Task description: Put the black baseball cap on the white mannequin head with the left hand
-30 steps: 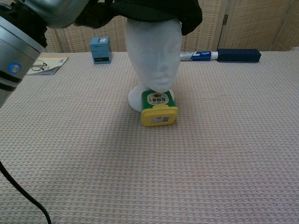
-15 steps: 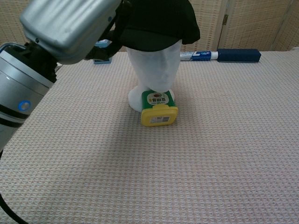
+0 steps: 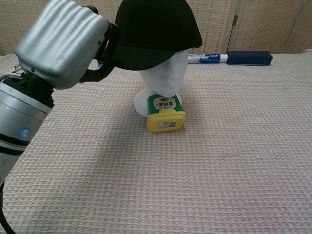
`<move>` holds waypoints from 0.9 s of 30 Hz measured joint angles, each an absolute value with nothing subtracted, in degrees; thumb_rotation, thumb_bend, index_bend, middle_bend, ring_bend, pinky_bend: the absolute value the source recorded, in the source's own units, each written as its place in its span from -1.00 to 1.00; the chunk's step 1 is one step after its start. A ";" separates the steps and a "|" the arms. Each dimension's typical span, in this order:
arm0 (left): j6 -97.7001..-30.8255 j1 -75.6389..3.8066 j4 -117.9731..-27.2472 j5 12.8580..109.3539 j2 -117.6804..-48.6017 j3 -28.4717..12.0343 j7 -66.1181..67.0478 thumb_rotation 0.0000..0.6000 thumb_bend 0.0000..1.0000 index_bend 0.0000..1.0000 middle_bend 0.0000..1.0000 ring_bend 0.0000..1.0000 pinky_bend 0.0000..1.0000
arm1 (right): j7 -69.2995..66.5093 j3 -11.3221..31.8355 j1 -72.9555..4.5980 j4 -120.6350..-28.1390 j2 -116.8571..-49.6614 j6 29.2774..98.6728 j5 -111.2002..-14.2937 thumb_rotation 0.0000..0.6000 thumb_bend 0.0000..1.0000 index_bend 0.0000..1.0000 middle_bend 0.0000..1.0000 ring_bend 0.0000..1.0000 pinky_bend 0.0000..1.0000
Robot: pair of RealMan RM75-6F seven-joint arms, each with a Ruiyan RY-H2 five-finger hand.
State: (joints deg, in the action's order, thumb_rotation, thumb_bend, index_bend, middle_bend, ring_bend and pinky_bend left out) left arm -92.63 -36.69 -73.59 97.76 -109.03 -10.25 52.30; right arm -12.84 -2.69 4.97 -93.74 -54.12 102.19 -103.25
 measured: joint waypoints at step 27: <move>-91.18 -29.21 -74.68 92.17 -106.69 -9.45 49.30 1.00 -0.60 -0.60 -0.13 -0.48 0.01 | -11.22 -2.40 5.10 -94.19 -54.63 101.96 -102.80 1.00 -0.43 -1.00 -1.00 -1.00 -1.00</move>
State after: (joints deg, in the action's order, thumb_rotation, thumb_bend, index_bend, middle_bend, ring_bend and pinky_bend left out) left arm -91.18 -29.21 -74.68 92.17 -106.69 -9.45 49.30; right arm -11.22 -2.40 5.10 -94.19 -54.63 101.96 -102.80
